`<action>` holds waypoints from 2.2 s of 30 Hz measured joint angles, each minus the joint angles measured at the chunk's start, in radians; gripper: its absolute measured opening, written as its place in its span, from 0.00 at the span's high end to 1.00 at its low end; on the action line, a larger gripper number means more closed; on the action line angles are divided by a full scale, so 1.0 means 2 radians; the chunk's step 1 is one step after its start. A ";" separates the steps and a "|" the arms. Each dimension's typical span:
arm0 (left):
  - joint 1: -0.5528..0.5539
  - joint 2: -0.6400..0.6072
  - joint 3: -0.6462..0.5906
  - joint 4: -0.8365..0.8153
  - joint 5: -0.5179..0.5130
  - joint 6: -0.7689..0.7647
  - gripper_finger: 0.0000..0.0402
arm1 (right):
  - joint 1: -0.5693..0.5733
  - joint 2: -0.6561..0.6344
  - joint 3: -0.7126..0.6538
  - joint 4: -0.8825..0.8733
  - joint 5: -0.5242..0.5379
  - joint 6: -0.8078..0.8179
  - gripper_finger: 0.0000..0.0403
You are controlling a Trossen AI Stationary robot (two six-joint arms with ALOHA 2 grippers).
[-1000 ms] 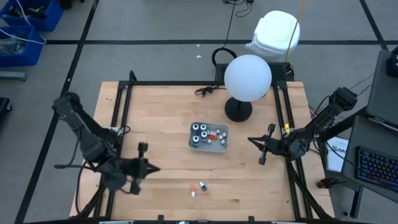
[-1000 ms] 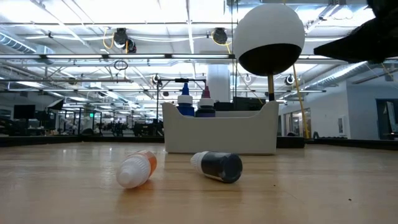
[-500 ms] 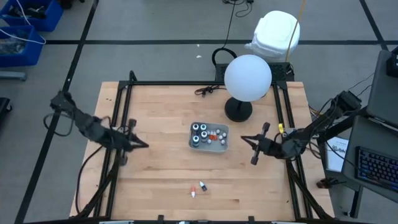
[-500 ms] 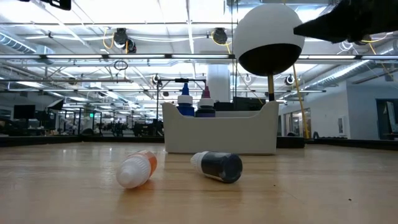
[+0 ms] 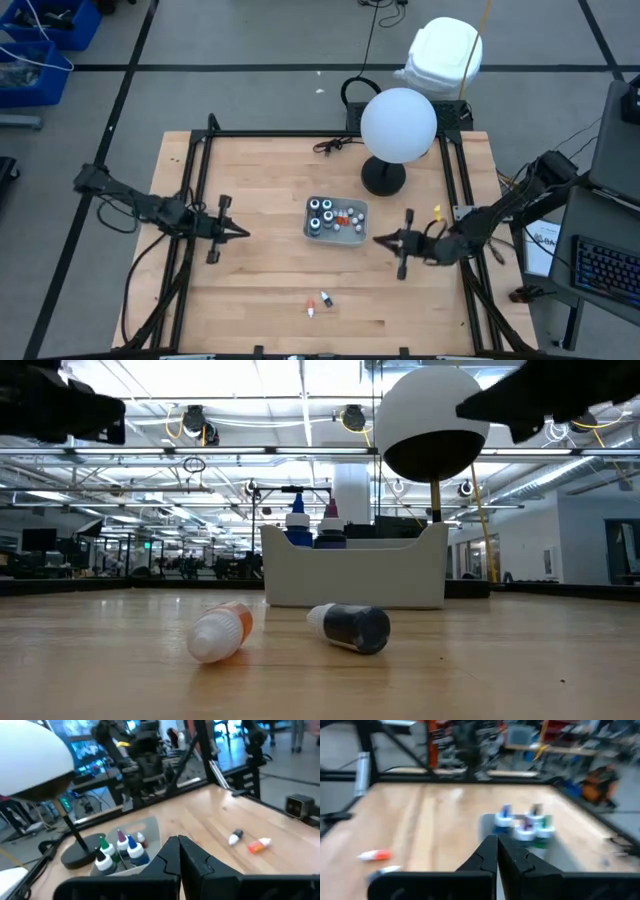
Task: Pick & Place food coloring
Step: Put the small purple food coloring bottle into the gray bin
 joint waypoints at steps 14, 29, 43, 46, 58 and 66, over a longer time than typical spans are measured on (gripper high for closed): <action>0.015 0.000 -0.041 0.089 -0.063 -0.071 0.92 | 0.060 0.331 0.365 -0.229 -0.040 0.134 1.00; 0.011 0.001 -0.040 0.056 -0.056 -0.184 0.89 | 0.047 0.478 0.436 -0.226 -0.116 0.298 0.73; 0.010 0.001 -0.040 0.052 -0.001 -0.196 0.88 | 0.016 0.498 0.436 -0.282 -0.075 0.375 0.54; 0.010 0.001 -0.040 0.052 -0.001 -0.194 0.88 | 0.016 0.497 0.436 -0.286 -0.078 0.390 0.54; 0.010 0.001 -0.040 0.053 -0.001 -0.172 0.88 | 0.017 0.496 0.437 -0.327 -0.099 0.354 0.62; 0.010 0.001 -0.040 0.053 -0.001 -0.184 0.88 | 0.016 0.496 0.437 -0.329 -0.098 0.350 0.81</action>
